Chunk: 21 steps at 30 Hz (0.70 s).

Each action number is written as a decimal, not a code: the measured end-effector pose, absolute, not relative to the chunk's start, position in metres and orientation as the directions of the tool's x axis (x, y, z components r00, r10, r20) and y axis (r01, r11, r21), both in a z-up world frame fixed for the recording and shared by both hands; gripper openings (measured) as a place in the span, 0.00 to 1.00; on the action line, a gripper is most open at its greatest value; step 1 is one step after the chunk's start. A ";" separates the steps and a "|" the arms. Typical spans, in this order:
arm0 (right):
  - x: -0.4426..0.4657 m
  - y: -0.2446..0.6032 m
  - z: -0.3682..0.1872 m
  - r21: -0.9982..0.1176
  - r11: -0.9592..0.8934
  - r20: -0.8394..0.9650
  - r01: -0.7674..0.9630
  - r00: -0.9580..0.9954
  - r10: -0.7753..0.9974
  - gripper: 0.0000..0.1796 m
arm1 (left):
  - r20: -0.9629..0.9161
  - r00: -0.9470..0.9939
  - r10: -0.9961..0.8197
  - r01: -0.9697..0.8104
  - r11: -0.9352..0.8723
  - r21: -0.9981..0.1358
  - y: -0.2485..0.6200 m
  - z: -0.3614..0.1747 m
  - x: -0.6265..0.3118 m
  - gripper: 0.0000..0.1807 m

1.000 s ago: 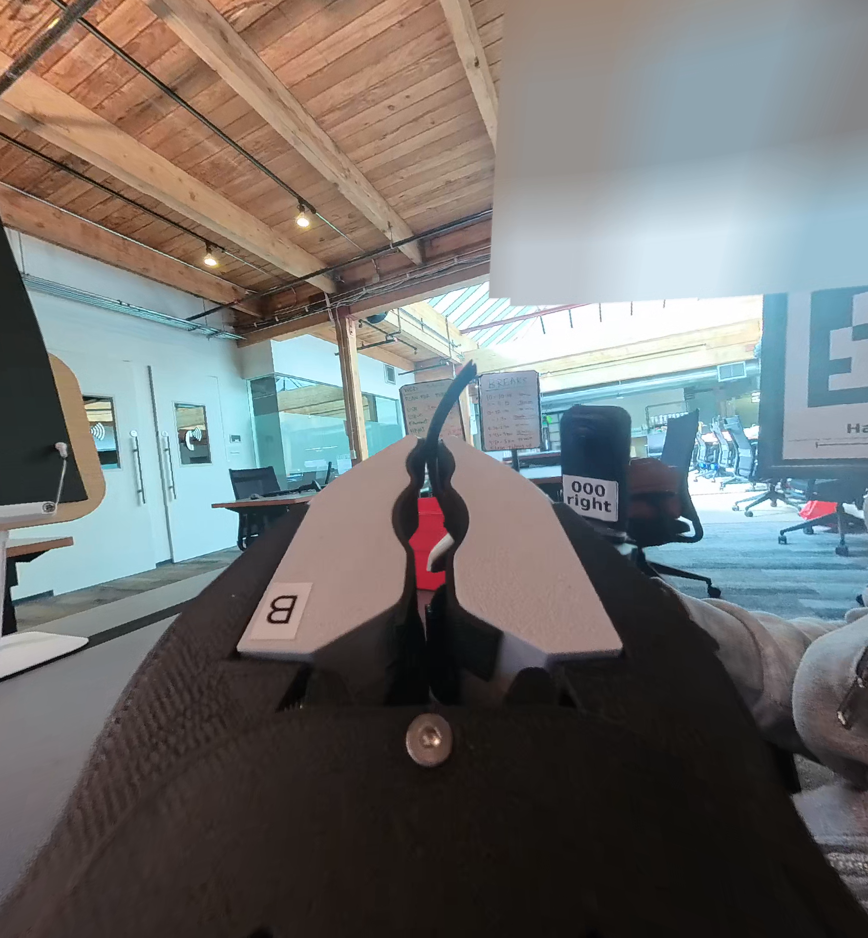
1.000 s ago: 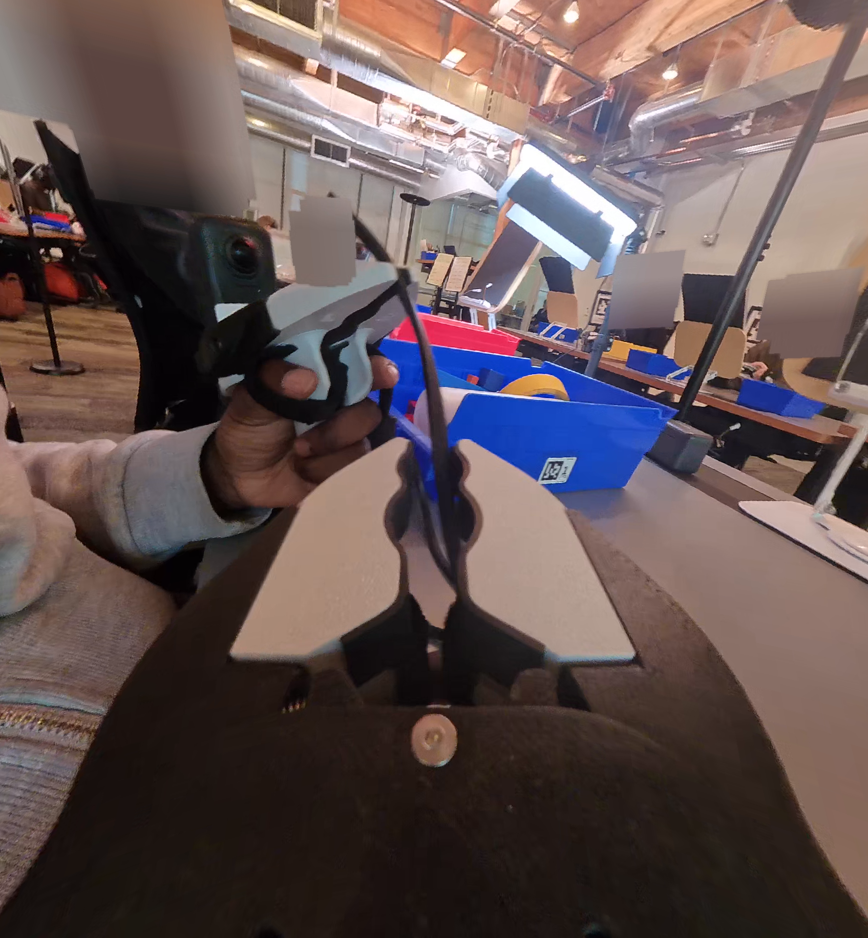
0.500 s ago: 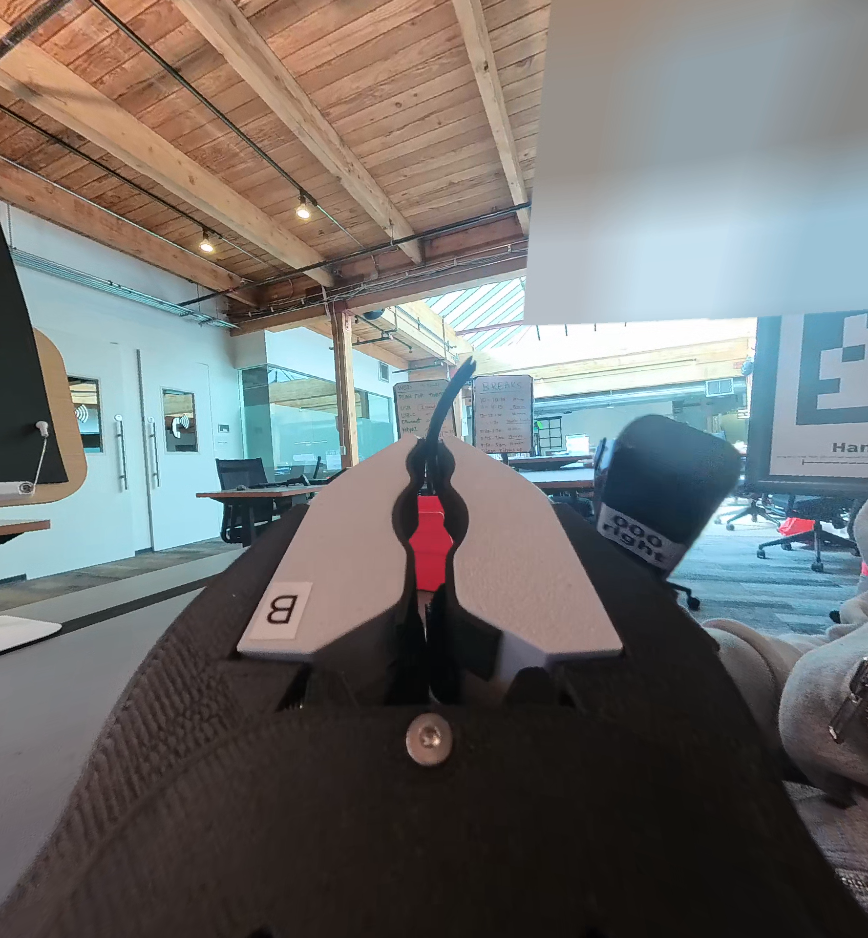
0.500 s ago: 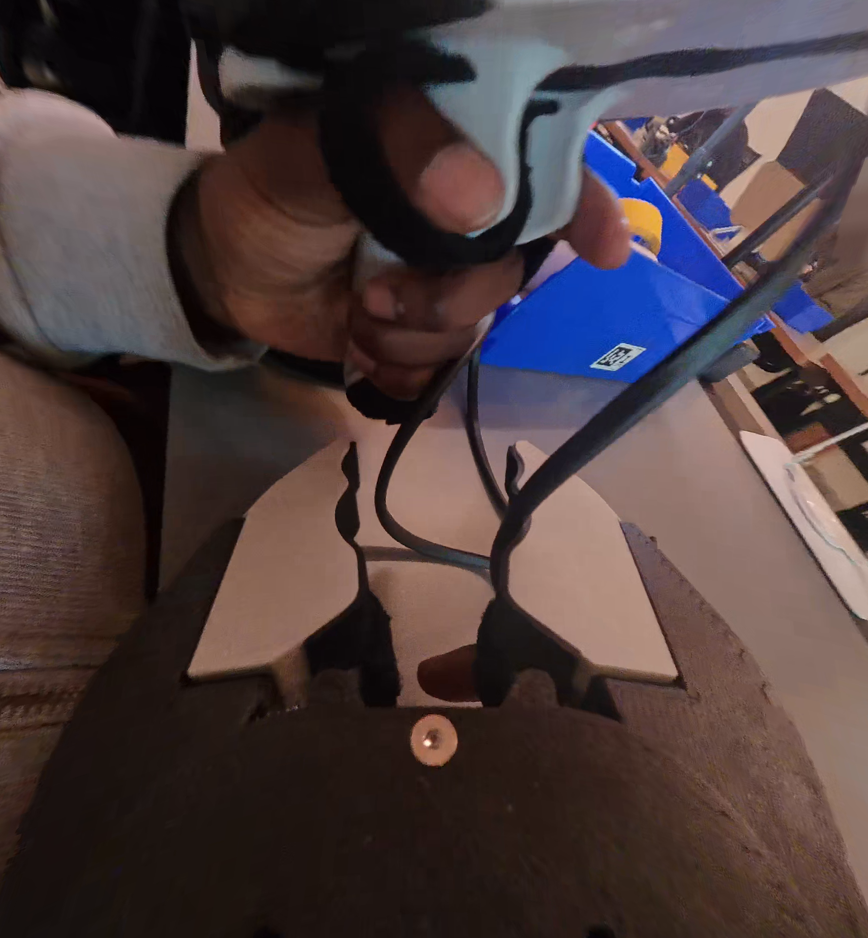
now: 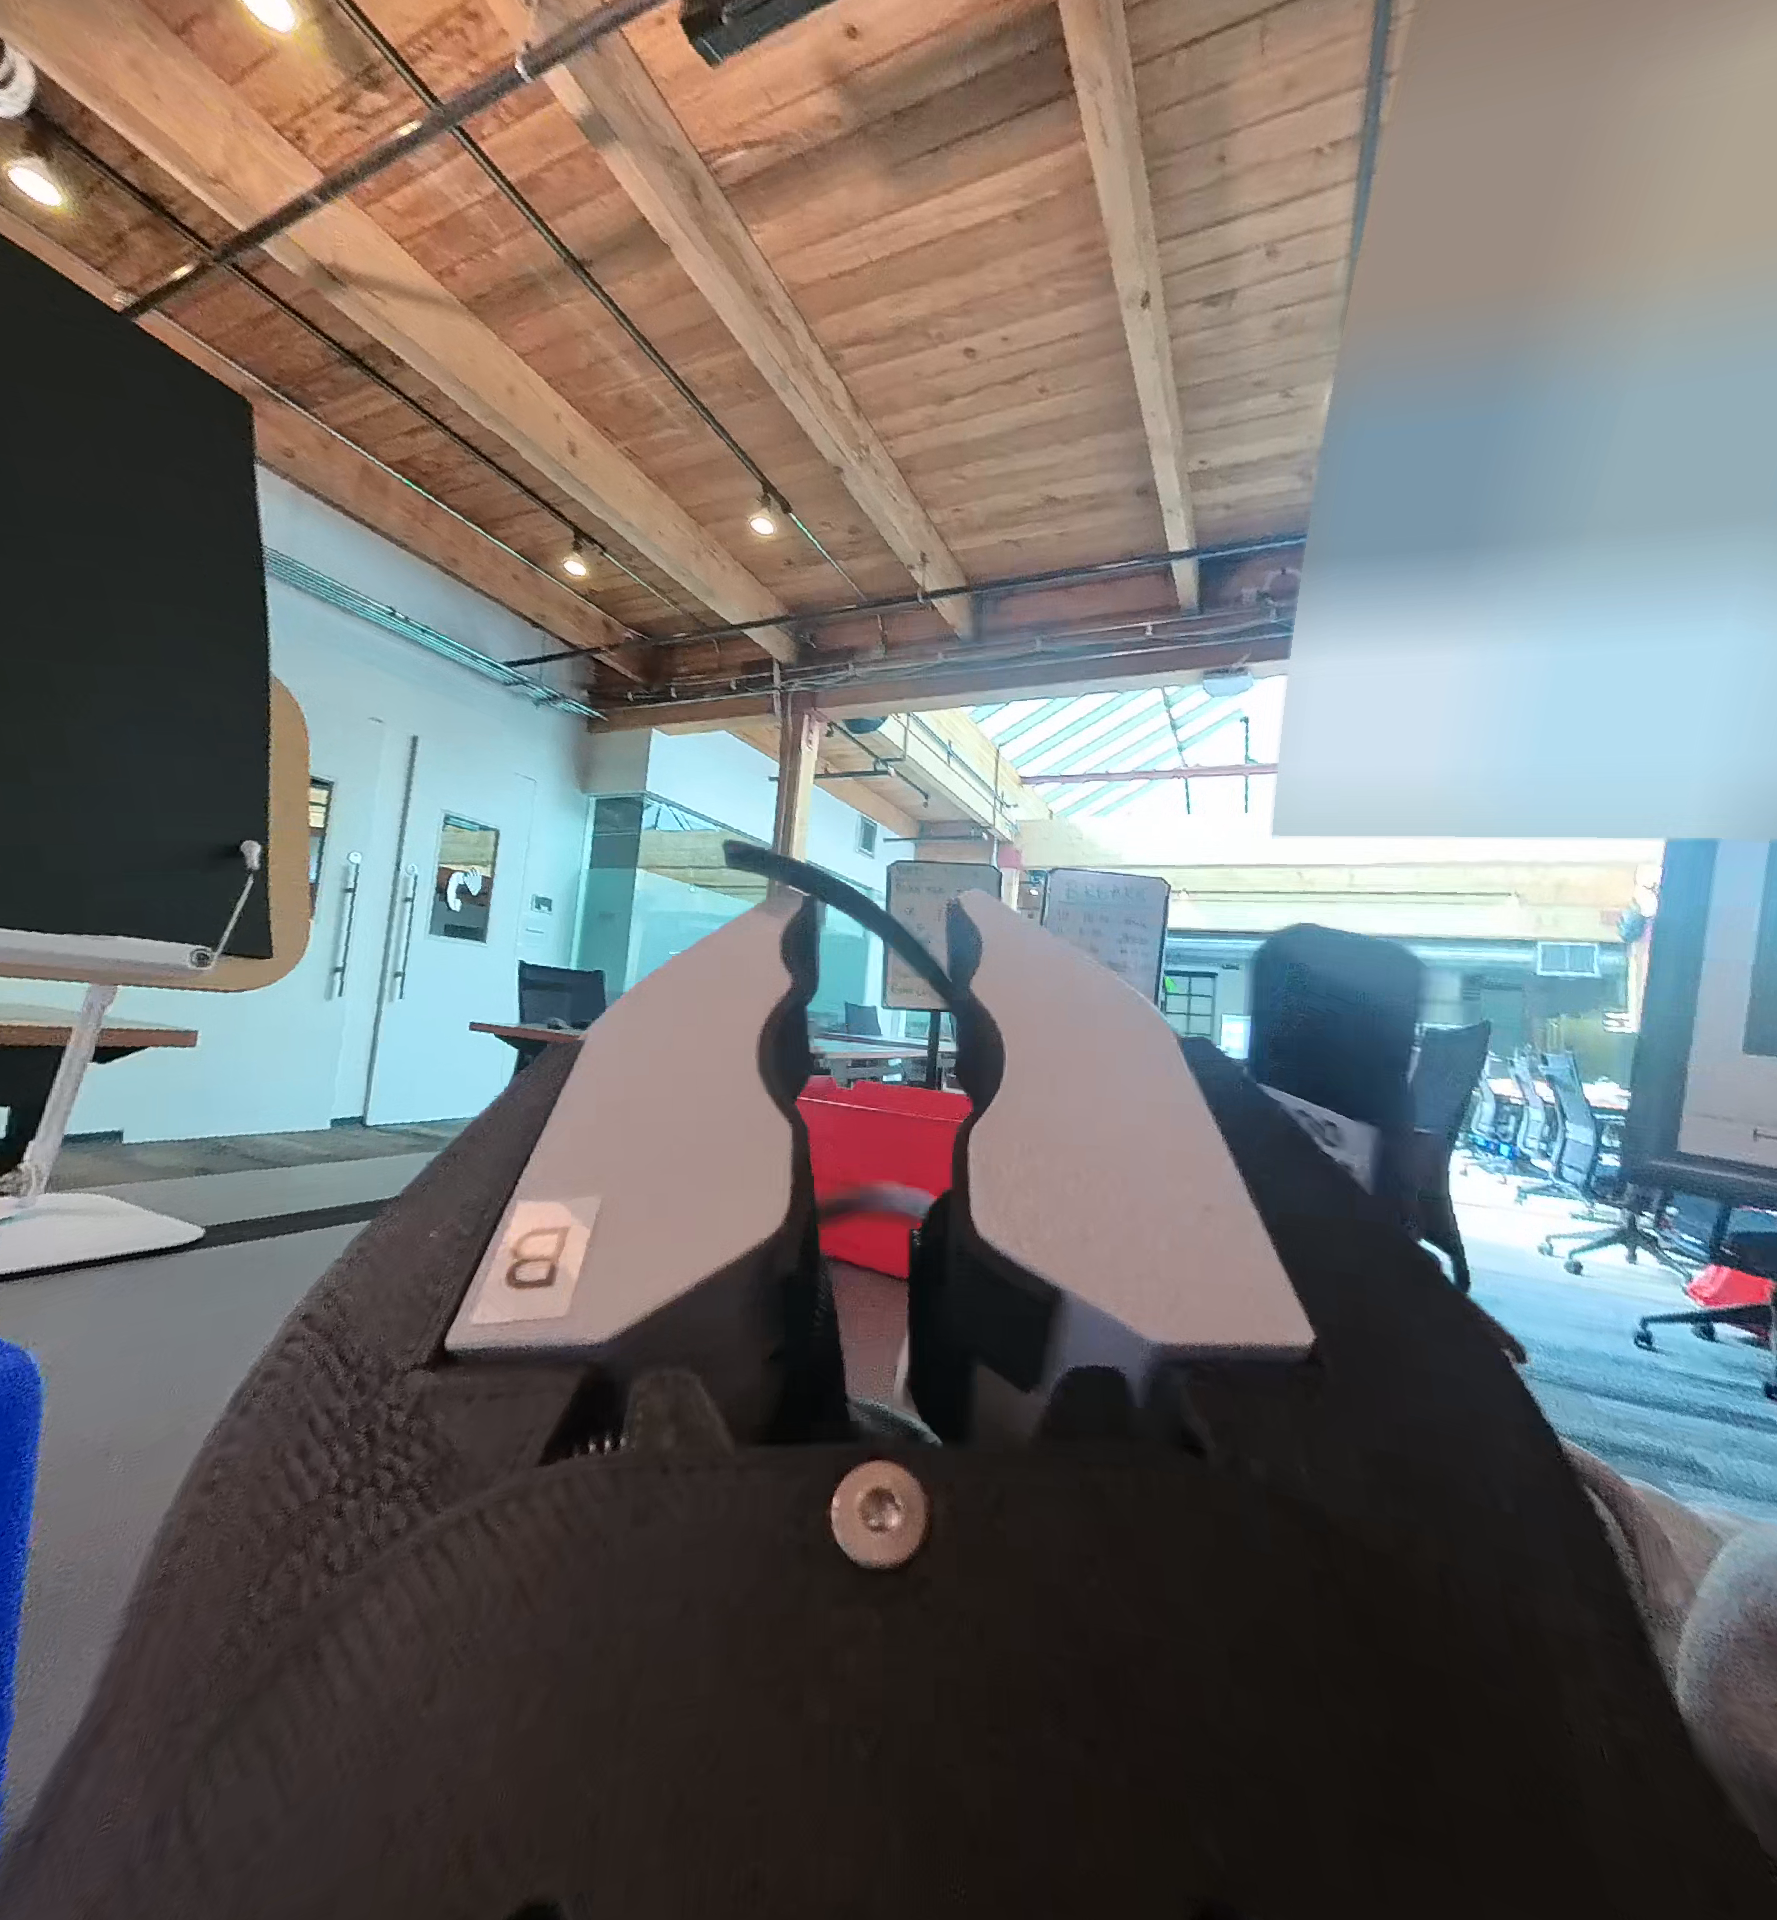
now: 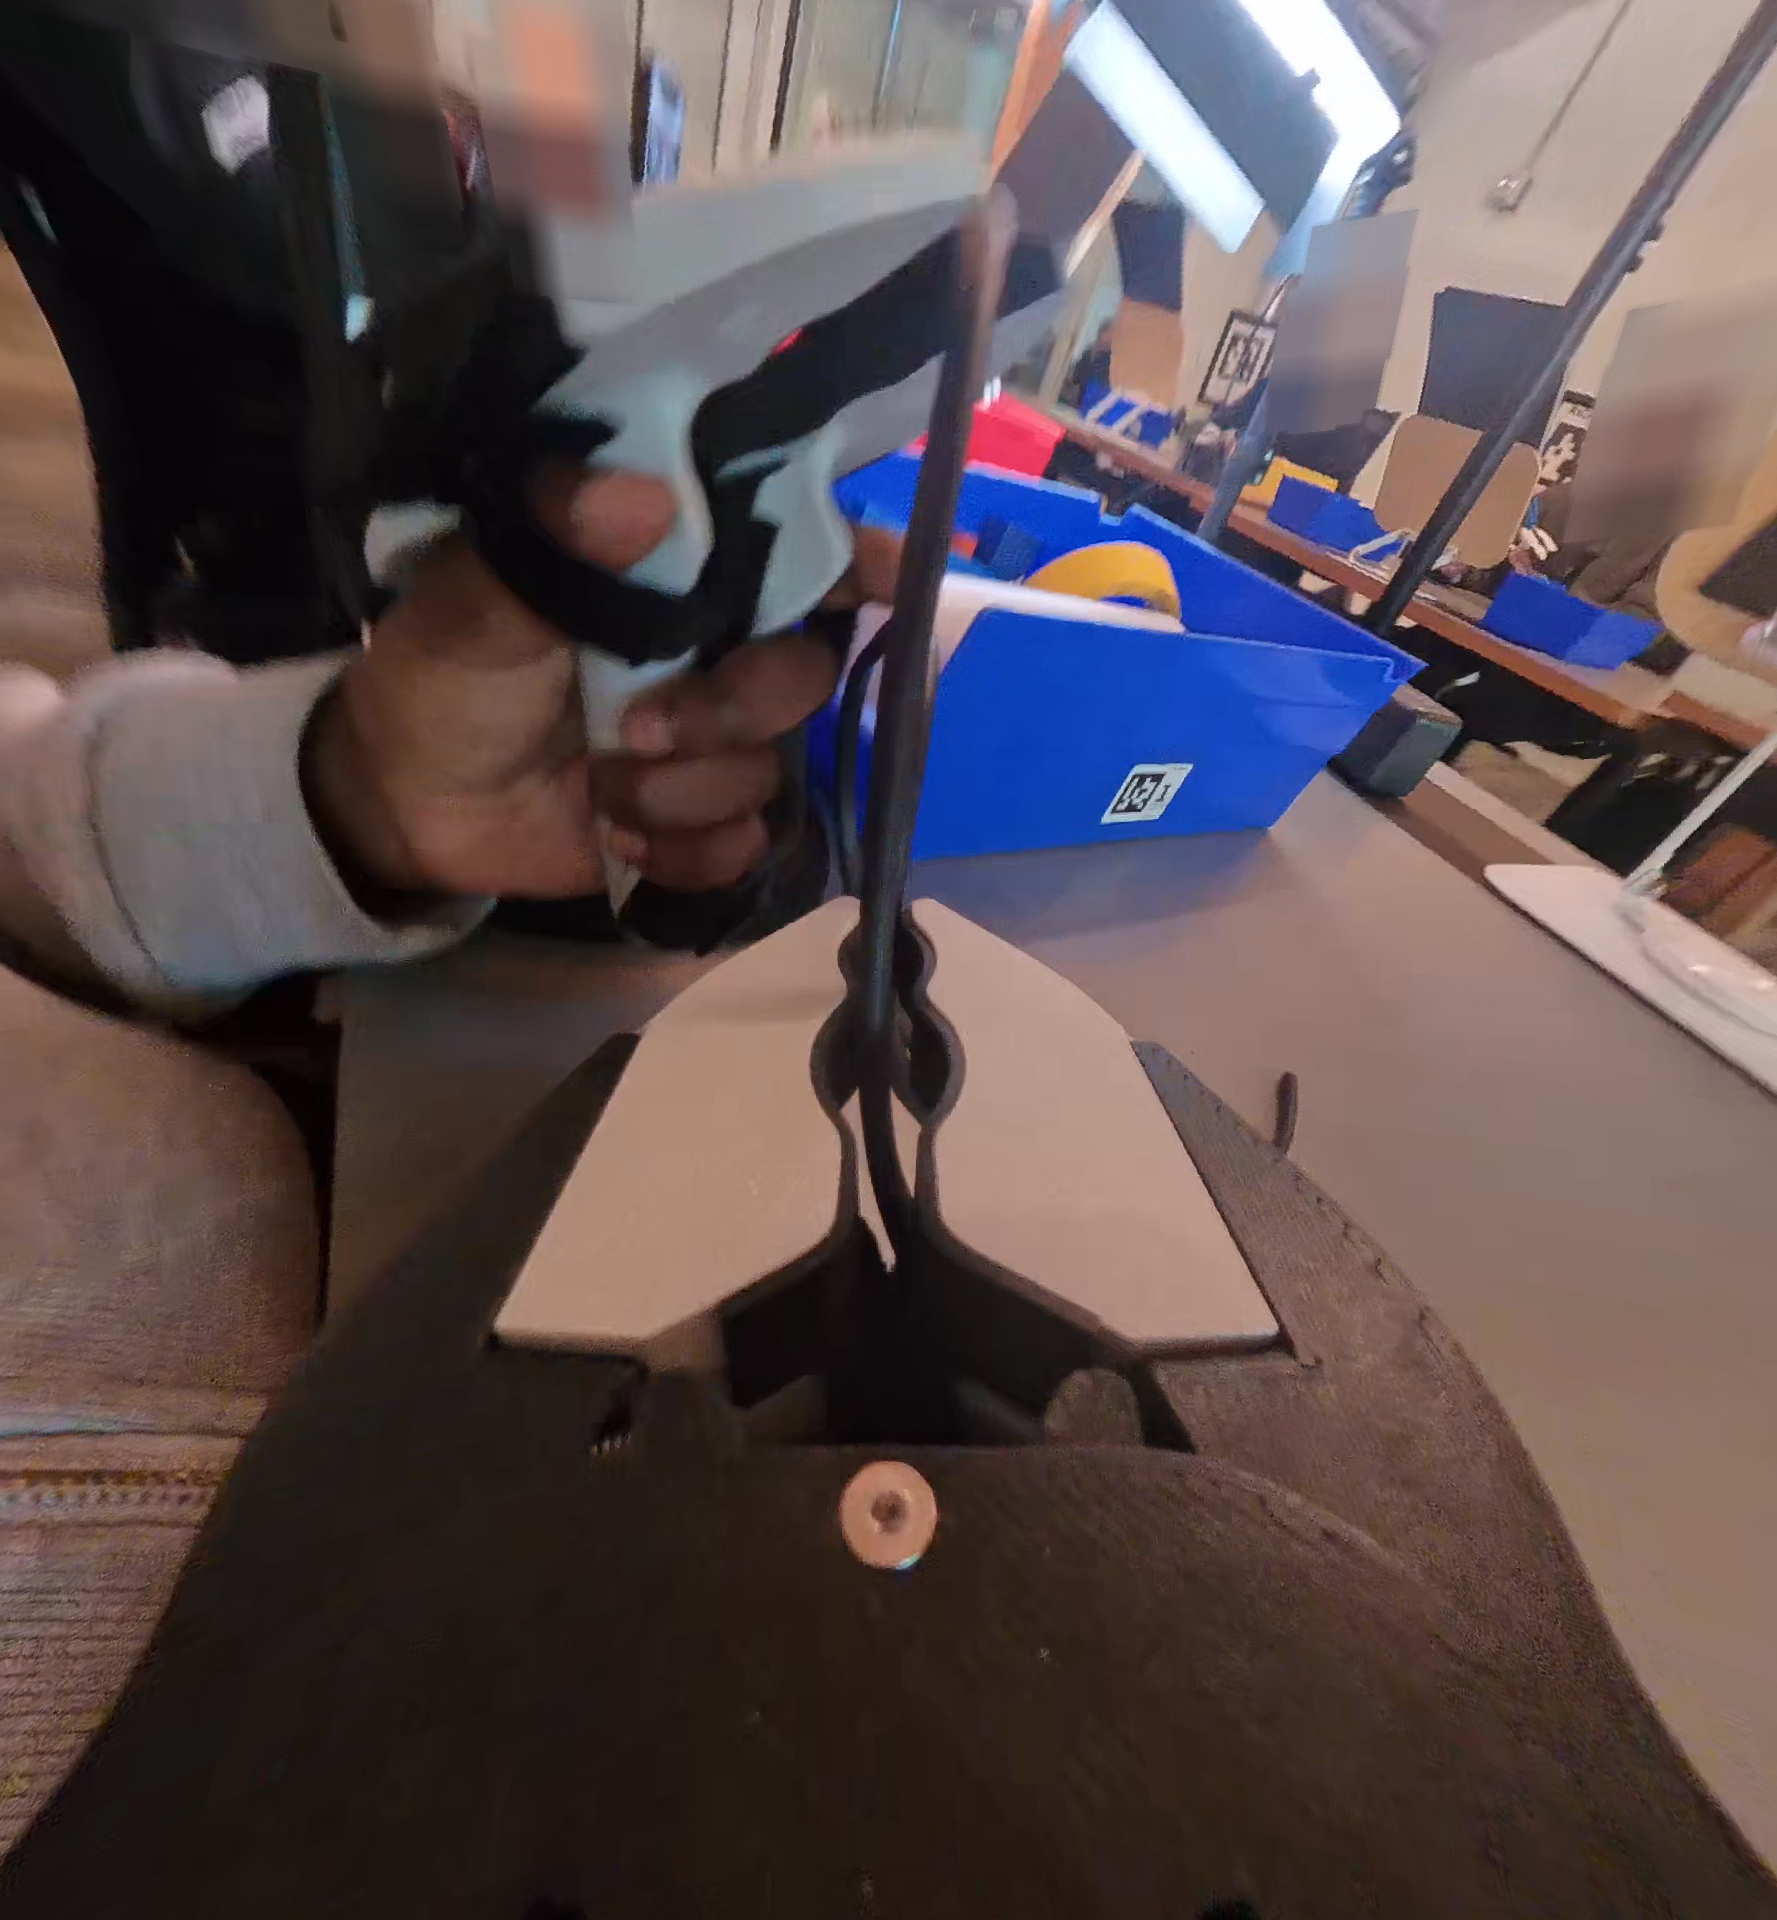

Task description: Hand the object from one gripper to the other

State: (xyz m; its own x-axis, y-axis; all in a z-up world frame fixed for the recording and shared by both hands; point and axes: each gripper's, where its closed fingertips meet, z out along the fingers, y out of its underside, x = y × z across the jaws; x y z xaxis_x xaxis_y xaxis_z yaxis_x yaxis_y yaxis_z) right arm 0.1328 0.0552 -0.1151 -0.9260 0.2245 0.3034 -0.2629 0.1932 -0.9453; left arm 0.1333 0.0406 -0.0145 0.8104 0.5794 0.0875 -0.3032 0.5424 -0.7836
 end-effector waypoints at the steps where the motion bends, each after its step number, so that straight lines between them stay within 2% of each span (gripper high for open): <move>1: 0.128 0.061 -0.108 -0.969 0.133 0.235 -0.208 -0.943 0.234 0.02 | 0.085 0.806 0.586 -0.310 0.539 -0.783 0.040 -0.014 0.133 0.14; 4: 0.109 0.081 -0.094 -0.997 0.004 0.080 -0.082 -0.954 0.289 0.02 | 0.086 0.776 0.625 -0.332 0.521 -0.786 0.038 -0.015 0.130 0.17; 10: 0.089 0.100 -0.088 -0.998 -0.029 0.039 -0.054 -0.926 0.376 0.02 | 0.063 0.727 0.683 -0.347 0.445 -0.825 0.040 -0.020 0.122 0.23; 12: 0.088 0.101 -0.090 -0.997 0.010 0.070 -0.072 -0.921 0.383 0.02 | -0.098 0.634 0.767 -0.435 0.250 -0.865 0.049 -0.026 0.120 0.24; 13: 0.087 0.102 -0.092 -0.994 0.049 0.104 -0.093 -0.914 0.392 0.02 | -0.244 0.543 0.803 -0.491 0.068 -0.868 0.055 -0.033 0.117 0.25; 15: 0.086 0.104 -0.095 -0.980 0.138 0.189 -0.145 -0.896 0.401 0.02 | -0.547 0.324 0.772 -0.553 -0.314 -0.771 0.067 -0.049 0.111 0.27; 16: 0.087 0.105 -0.096 -0.970 0.178 0.224 -0.165 -0.891 0.395 0.02 | -0.655 0.252 0.712 -0.552 -0.450 -0.702 0.074 -0.058 0.108 0.28; 18: 0.090 0.106 -0.097 -0.953 0.239 0.267 -0.185 -0.887 0.376 0.02 | -0.726 0.174 0.666 -0.512 -0.568 -0.644 0.077 -0.067 0.101 0.28; 21: 0.095 0.106 -0.100 -0.926 0.306 0.325 -0.221 -0.879 0.350 0.02 | -0.687 0.151 0.710 -0.489 -0.551 -0.677 0.067 -0.062 0.099 0.23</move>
State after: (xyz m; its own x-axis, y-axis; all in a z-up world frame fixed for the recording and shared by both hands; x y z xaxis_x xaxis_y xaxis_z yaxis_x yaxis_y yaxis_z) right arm 0.0949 0.1058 -0.0996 -0.8785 0.3501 0.3250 -0.2209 0.3055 -0.9262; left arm 0.0987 0.0674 -0.0615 0.1511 0.7105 -0.6873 -0.4890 -0.5506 -0.6766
